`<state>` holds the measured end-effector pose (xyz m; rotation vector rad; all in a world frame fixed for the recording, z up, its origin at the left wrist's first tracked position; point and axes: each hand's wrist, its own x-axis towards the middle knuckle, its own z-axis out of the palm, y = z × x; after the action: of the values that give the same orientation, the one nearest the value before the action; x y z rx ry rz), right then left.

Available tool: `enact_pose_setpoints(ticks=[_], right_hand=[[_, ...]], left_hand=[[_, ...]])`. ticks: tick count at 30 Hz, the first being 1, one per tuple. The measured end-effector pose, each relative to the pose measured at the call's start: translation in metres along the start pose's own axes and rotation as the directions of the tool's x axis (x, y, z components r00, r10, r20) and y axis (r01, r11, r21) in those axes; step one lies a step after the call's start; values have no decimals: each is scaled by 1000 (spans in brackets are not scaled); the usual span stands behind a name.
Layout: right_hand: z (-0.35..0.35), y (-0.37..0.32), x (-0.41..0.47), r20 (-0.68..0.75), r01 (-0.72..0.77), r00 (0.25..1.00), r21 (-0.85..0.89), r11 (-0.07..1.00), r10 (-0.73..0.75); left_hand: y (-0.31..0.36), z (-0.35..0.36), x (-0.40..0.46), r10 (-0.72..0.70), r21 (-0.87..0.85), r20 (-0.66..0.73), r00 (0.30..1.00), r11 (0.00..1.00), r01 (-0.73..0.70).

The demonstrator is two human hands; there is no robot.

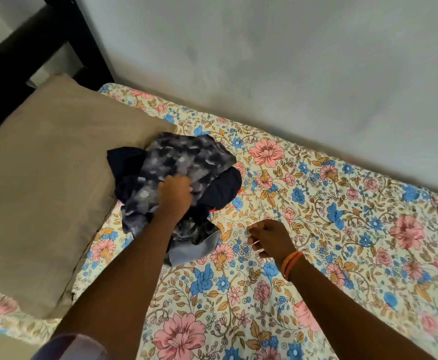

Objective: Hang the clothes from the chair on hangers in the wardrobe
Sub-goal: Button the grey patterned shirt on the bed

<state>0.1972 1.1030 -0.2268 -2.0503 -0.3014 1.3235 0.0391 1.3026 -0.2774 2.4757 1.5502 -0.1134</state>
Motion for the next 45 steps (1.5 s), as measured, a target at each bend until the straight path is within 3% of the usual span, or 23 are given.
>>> enact_pose_setpoints(ticks=[2, 4, 6, 9, 10, 13, 16, 17, 20, 22, 25, 27, 29, 32, 33, 36, 39, 41, 42, 44, 45], right_hand=[[-4, -2, -3, -20, 2, 1000, 37, 999, -1], [-11, -12, -15, -53, -9, 998, 134, 991, 16], [-19, -24, -31, -30, -57, 997, 238, 970, 66], [-38, -39, -58, 173, -197, 976, 433, 880, 134], [-45, -39, -69, 210, -205, 970, 448, 870, 120], [-69, -39, -91, 201, -191, 970, 283, 940, 137], [-107, -47, -131, 67, -82, 996, 339, 937, 63], [-119, -52, -148, 68, -67, 997, 450, 890, 41], [-166, -55, -204, 134, -21, 988, 604, 797, -76], [-192, -58, -232, 154, 27, 975, 636, 771, -161], [-240, -57, -278, 88, 110, 971, 655, 748, -221], [-268, -59, -303, 26, 170, 971, 630, 758, -239], [-297, -57, -326, 15, 252, 948, 573, 780, -317], [-331, -64, -366, 18, 342, 901, 586, 734, -434], [-342, -63, -375, -47, 392, 888, 598, 699, -458], [-372, -54, -381, -171, 476, 858, 621, 623, -485], [-392, -48, -384, -223, 449, 892, 533, 717, -394], [-408, -38, -374, -415, 438, 863, 334, 835, -287], [-416, -30, -363, -495, 394, 822, 139, 909, -280], [-420, -18, -358, -532, 246, 782, -214, 945, -324], [-416, -13, -359, -521, 242, 773, -284, 928, -361]], left_hand=[[27, -19, -26, 61, -338, 70, 996, 940, -34], [60, -42, -69, 181, -575, 170, 969, 816, -51], [88, -58, -112, 312, -656, 225, 923, 749, -93], [118, -76, -156, 411, -742, 162, 897, 650, -164], [129, -85, -170, 428, -775, 128, 895, 607, -179], [159, -116, -209, 465, -842, 74, 882, 503, -194], [170, -140, -238, 450, -911, 140, 882, 409, -64], [170, -148, -243, 413, -932, 153, 898, 362, -8], [171, -170, -250, 123, -964, 146, 982, 239, 114], [170, -173, -244, 65, -940, 164, 984, 312, 137], [191, -180, -246, 159, -832, 122, 980, 555, 14], [212, -201, -246, 231, -754, 47, 972, 646, -116], [241, -228, -246, 446, -651, -20, 895, 674, -350], [294, -254, -250, 739, -576, -7, 674, 548, -606], [311, -256, -254, 760, -608, 20, 650, 525, -595], [344, -257, -272, 675, -807, 109, 729, 489, -332], [358, -260, -280, 578, -853, 125, 806, 477, -210], [369, -275, -286, 534, -836, 81, 842, 496, -234], [376, -285, -287, 527, -835, 70, 847, 495, -239], [393, -309, -292, 533, -840, 102, 840, 499, -215], [402, -320, -293, 517, -846, 158, 841, 510, -155]])
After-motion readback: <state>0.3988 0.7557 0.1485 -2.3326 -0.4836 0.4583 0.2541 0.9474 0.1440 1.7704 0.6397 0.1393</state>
